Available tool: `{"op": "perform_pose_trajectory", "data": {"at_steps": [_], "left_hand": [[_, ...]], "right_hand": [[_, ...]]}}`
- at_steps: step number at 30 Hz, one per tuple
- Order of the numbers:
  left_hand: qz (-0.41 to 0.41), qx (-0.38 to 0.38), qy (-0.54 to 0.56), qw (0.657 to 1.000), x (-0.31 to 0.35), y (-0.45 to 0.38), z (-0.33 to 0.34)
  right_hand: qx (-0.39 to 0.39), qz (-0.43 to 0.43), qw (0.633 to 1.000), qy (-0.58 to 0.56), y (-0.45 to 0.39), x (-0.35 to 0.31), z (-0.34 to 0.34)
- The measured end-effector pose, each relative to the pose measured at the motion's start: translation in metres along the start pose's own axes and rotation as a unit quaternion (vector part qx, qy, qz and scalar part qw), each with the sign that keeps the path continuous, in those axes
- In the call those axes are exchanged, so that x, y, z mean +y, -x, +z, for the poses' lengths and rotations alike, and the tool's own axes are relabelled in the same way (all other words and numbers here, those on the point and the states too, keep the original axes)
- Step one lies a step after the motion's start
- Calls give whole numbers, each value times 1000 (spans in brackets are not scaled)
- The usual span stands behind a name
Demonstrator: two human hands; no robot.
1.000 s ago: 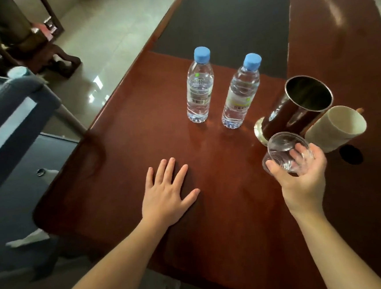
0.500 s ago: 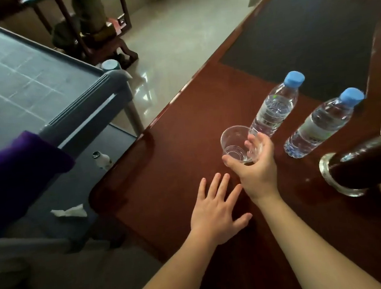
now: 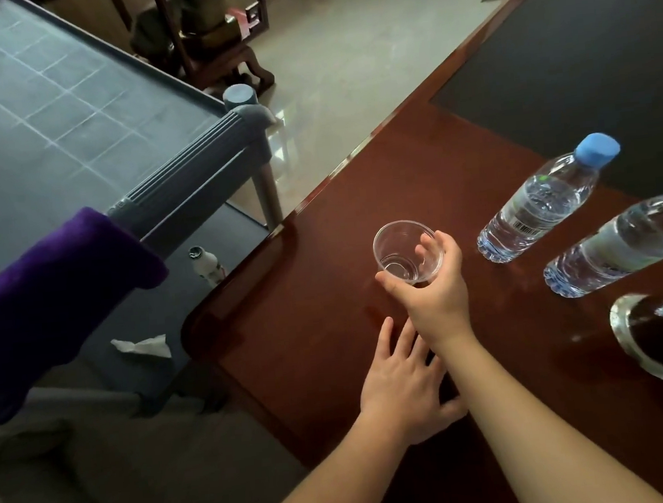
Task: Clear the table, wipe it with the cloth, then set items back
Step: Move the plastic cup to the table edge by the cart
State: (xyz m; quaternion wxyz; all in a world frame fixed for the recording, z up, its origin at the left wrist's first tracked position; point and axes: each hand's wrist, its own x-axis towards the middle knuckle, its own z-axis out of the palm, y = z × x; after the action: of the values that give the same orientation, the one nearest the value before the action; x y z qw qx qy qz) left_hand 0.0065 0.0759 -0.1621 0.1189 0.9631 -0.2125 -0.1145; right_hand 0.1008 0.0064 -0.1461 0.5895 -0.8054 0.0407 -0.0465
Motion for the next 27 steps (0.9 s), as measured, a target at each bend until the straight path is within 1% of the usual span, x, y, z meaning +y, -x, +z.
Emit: {"op": "perform_pose_trajectory", "data": {"at_steps": [5, 10, 12, 14, 16, 19, 22, 24, 27], "left_hand": [[0, 12, 7, 1000, 1, 1, 1], [-7, 20, 5, 1000, 3, 0, 3], [-13, 32, -5, 999, 4, 0, 4], [-20, 39, -15, 999, 4, 0, 4], [-22, 29, -36, 999, 3, 0, 5], [-26, -2, -68, 997, 3, -1, 2], [-26, -27, -81, 996, 8, -3, -13], [-25, -8, -94, 995, 14, -2, -29], [-9, 55, -138, 989, 25, 5, -58]], "right_hand": [[-12, 9, 1000, 6, 1, -1, -3], [-60, 37, 997, 36, 9, -7, -15], [-56, 45, 996, 49, 15, -11, -25], [-43, 45, 995, 82, 22, -15, -37], [-36, 37, 989, 141, 30, -19, -50], [-42, 22, 964, 263, 42, -24, -71], [-35, 9, 941, 336, 52, -35, -93], [-25, -5, 923, 383, 58, -46, -109], [-10, -14, 889, 458, 67, -61, -133]]}}
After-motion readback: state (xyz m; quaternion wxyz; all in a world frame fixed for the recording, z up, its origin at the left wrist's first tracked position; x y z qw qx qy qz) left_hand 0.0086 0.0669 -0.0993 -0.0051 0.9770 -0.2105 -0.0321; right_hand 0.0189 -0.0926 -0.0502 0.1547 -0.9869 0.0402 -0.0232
